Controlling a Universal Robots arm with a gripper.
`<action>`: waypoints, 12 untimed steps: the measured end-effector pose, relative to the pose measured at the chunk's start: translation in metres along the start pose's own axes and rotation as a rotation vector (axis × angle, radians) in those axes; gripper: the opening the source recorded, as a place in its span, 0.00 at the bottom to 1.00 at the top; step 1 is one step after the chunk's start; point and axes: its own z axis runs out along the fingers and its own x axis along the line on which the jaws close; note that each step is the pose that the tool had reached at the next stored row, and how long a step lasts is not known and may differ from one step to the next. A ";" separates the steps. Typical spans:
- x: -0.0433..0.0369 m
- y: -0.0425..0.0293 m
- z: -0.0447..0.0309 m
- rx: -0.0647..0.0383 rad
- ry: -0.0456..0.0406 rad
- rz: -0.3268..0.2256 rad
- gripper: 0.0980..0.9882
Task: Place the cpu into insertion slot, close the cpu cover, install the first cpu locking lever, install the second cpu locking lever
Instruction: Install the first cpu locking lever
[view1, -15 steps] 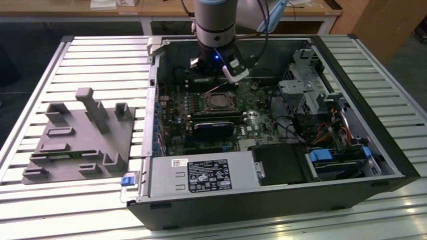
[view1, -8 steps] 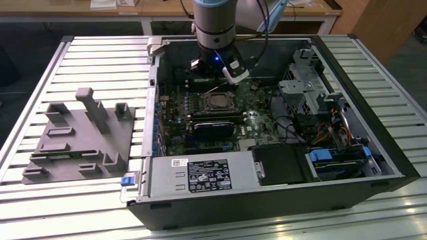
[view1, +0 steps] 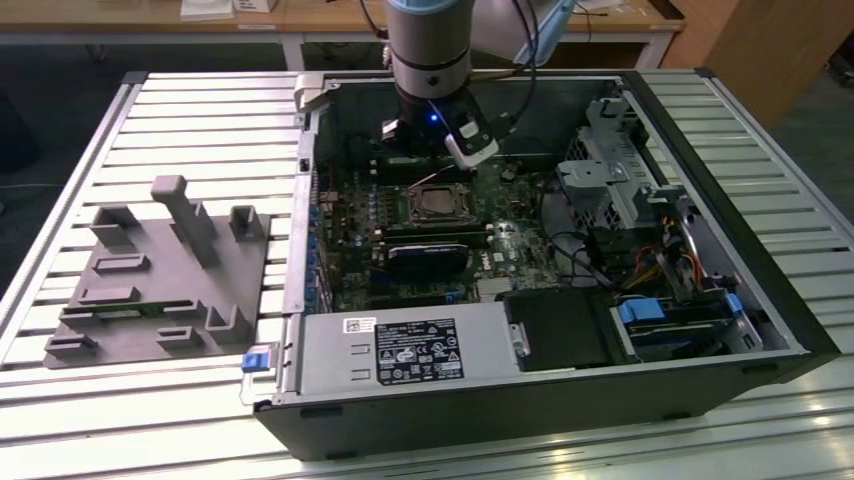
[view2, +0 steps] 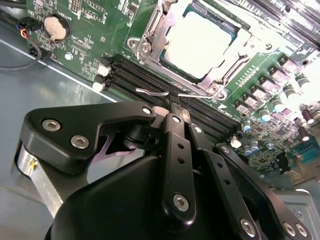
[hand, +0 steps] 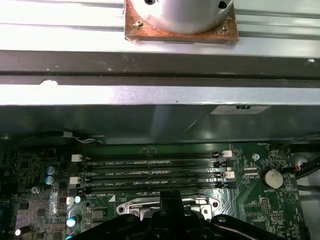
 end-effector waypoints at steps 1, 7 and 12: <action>0.0000 -0.0001 0.0003 0.004 -0.0019 -0.001 0.01; 0.0003 -0.0002 0.0030 0.026 -0.0180 -0.008 0.01; 0.0006 0.0018 0.0055 0.031 -0.0191 -0.009 0.01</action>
